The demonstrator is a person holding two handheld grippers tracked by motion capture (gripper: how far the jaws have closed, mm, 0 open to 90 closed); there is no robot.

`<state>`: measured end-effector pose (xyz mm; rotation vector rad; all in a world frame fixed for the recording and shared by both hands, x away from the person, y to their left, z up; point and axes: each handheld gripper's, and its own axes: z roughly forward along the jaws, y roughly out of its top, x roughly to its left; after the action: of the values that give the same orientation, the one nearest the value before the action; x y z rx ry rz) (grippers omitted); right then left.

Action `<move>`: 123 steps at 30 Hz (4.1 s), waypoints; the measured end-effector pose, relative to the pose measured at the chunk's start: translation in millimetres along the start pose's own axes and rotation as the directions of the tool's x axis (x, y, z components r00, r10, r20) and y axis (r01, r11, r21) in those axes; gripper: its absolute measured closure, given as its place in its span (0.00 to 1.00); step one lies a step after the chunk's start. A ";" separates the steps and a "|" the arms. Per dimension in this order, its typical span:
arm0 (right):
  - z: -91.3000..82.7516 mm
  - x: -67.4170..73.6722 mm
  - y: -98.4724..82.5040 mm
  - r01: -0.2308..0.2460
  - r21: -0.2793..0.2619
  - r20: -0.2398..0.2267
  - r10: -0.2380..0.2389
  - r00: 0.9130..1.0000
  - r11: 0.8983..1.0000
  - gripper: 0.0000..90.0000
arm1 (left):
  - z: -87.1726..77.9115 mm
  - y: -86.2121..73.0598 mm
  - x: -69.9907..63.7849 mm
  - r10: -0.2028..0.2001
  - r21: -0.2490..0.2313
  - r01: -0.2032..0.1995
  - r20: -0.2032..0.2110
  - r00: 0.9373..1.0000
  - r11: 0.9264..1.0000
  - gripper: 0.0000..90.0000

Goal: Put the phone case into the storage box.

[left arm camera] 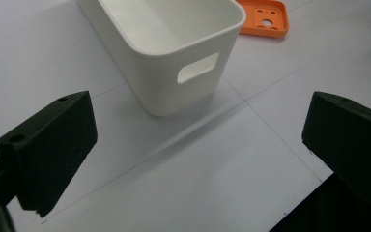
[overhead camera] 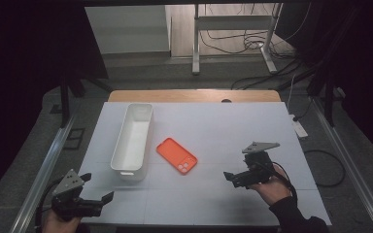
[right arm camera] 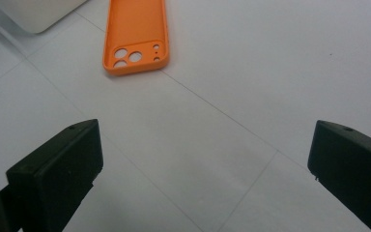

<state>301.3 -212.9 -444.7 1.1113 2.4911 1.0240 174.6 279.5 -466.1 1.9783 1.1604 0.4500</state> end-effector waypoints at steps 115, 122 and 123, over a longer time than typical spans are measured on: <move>138.4 55.0 75.4 0.215 0.165 -0.123 -0.196 0.973 0.963 0.99 | 0.1 -0.4 1.3 0.002 0.001 -0.002 0.027 1.000 1.000 0.00; 145.0 52.8 67.2 0.209 0.192 -0.121 -0.188 0.975 0.959 0.99 | 0.0 -0.4 1.3 0.004 0.001 -0.004 0.029 1.000 1.000 0.00; 145.6 52.7 66.6 0.211 0.196 -0.118 -0.191 0.975 0.958 0.99 | 0.0 -0.4 1.3 0.004 0.001 -0.004 0.029 1.000 1.000 0.00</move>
<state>369.3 -69.8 -502.0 0.8525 2.7733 0.7948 175.0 280.8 -466.5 1.9818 1.1386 0.4217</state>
